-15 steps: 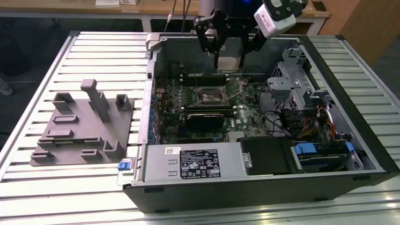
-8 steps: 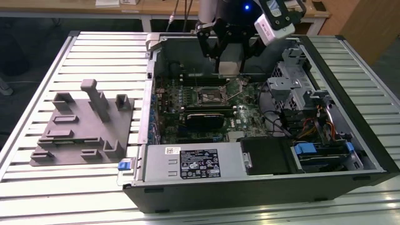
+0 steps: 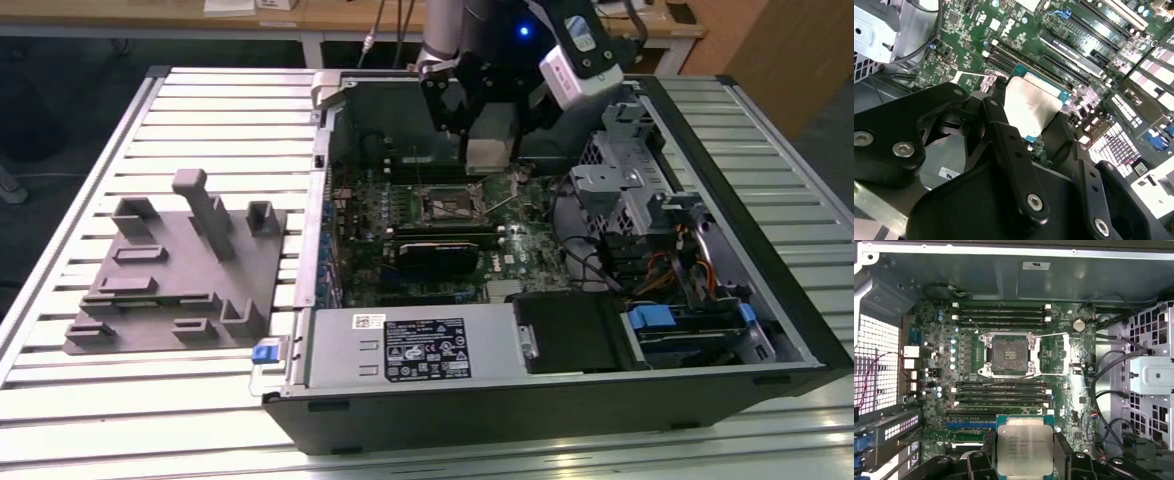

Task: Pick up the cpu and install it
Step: 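Pick up the cpu and move it towards the insertion slot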

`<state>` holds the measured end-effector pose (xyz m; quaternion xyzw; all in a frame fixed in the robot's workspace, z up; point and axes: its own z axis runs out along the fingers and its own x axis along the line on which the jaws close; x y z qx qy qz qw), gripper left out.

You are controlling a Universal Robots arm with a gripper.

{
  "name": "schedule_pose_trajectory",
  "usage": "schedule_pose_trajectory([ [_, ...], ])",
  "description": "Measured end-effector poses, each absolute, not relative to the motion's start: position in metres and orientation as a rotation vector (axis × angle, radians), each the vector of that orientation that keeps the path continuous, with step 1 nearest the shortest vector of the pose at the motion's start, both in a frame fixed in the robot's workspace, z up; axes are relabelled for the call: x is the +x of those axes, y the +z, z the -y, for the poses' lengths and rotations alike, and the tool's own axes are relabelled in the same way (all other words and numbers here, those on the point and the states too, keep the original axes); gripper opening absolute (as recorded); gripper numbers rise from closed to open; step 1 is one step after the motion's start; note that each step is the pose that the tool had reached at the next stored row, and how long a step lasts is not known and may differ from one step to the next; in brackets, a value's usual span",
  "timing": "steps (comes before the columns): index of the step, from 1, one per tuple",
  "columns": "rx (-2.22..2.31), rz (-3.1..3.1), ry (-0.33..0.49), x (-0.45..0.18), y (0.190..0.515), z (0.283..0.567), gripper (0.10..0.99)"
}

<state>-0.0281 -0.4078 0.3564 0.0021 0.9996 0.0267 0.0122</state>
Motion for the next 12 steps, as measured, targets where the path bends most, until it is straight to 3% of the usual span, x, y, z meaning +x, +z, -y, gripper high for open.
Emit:
schedule_pose_trajectory([
  [12, 0.007, -3.116, 0.083, -0.028, 0.344, 0.393, 0.541],
])
